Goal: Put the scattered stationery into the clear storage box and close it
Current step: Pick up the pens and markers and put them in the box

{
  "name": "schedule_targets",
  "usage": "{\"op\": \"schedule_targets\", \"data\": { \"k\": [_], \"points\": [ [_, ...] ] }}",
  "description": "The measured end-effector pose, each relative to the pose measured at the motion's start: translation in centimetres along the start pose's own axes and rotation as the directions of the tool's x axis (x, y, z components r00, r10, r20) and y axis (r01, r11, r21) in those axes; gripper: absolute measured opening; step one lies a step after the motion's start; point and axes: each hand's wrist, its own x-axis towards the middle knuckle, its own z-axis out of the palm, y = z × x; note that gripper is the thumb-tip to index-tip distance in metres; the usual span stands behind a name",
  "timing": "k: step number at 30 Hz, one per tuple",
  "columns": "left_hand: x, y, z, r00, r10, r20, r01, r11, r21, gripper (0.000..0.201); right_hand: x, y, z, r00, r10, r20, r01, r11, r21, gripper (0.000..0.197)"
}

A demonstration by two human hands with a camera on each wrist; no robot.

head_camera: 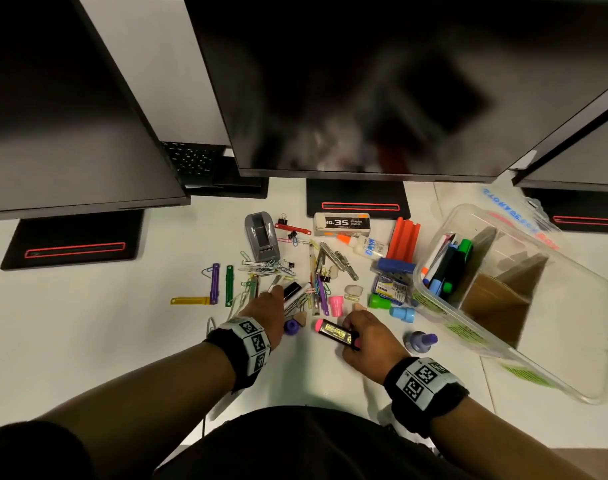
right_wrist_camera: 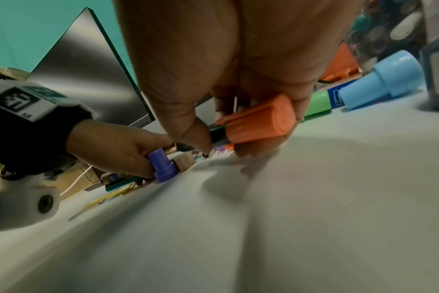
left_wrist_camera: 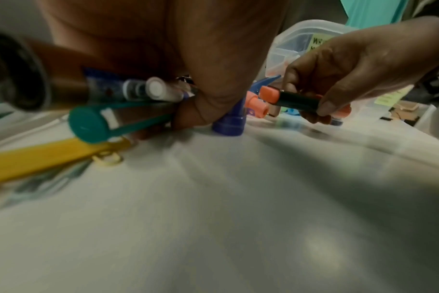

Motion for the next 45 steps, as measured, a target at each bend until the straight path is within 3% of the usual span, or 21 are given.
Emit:
{"op": "schedule_targets", "data": {
  "k": [4, 9, 15, 18, 21, 29, 35, 37, 42, 45],
  "points": [
    [0.1, -0.1, -1.0, 0.999, -0.035, 0.027, 0.038, 0.993, -0.114, 0.047, 0.3, -0.6, -0.3, 0.999, 0.041, -0.016, -0.04, 0.999, 0.033, 0.024],
    [0.1, -2.9, -3.9, 0.999, 0.008, 0.045, 0.006, 0.952, -0.307, 0.013, 1.1, -1.2, -0.7, 0.994, 0.11, -0.005, -0.11, 0.994, 0.02, 0.027],
    [0.1, -6.8, -5.8, 0.997, -0.08, 0.018, 0.079, 0.864, -0.497, 0.023, 3.2, -3.0, -0.8, 0.984, 0.112, -0.136, -0.116, 0.993, -0.023, 0.019],
    [-0.6, -8.1, -5.8, 0.993, -0.114, 0.014, 0.099, 0.794, -0.6, 0.008, 5.4, -4.9, -0.9, 0.981, 0.071, -0.183, -0.084, 0.995, -0.063, 0.022],
    [-1.1, -9.5, -5.6, 0.986, -0.162, 0.024, 0.134, 0.714, -0.687, 0.008, 8.0, -6.3, -0.5, 0.984, 0.05, -0.171, -0.067, 0.993, -0.098, 0.023],
    [-1.6, -13.4, -5.4, 0.975, -0.203, 0.086, 0.205, 0.693, -0.691, 0.008, 11.8, -7.1, 0.7, 0.967, 0.232, -0.11, -0.253, 0.929, -0.271, 0.026],
    [-1.3, -14.8, -5.6, 0.984, -0.159, 0.081, 0.169, 0.681, -0.713, 0.005, 11.5, -7.1, 1.0, 0.919, 0.316, -0.236, -0.354, 0.924, -0.143, 0.034],
    [-1.2, -14.9, -5.8, 0.989, -0.119, 0.087, 0.143, 0.628, -0.765, 0.005, 11.3, -7.1, 0.9, 0.902, 0.338, -0.269, -0.38, 0.917, -0.121, 0.037],
    [-0.9, -14.0, -6.5, 0.994, -0.086, 0.069, 0.096, 0.373, -0.923, 0.01, 10.5, -7.1, 0.9, 0.89, 0.384, -0.246, -0.42, 0.9, -0.115, 0.03],
    [-1.0, -13.0, -7.1, 0.997, -0.027, 0.076, 0.08, 0.29, -0.954, 0.015, 10.0, -6.9, 0.9, 0.886, 0.405, -0.225, -0.424, 0.905, -0.043, 0.027]
  ]
}}
